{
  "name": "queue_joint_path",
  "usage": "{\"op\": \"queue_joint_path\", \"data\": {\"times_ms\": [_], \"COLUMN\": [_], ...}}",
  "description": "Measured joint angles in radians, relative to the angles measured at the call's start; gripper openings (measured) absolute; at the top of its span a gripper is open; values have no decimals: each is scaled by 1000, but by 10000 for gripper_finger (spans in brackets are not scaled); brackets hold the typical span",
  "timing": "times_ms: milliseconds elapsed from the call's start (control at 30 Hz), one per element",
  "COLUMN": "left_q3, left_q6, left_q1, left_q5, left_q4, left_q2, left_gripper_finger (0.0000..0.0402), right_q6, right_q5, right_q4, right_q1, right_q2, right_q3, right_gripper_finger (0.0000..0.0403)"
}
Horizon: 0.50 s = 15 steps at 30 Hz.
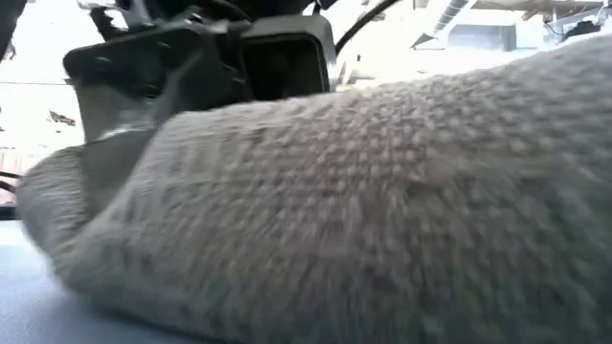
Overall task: Roll towel
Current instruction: Roll the gray towel
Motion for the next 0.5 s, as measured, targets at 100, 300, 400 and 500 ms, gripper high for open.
{"op": "queue_joint_path", "data": {"times_ms": [100, 300, 400, 500], "left_q3": [0, -4, -4, -4], "left_q6": [-26, -70, -72, -81], "left_q1": [25, 61, 72, 76], "left_q5": [29, 113, 133, 144], "left_q4": [-11, -36, -66, -93], "left_q2": [0, 0, 0, 0], "left_gripper_finger": [40, 42, 42, 42], "right_q6": [-200, -287, -301, -310], "right_q5": [24, 106, 136, 134], "right_q4": [134, 91, 94, 109], "right_q1": [-4, -19, -30, -37], "right_q2": [18, 23, 32, 65], "right_q3": [2, 2, 2, 4], "right_gripper_finger": [151, 148, 142, 139]}}
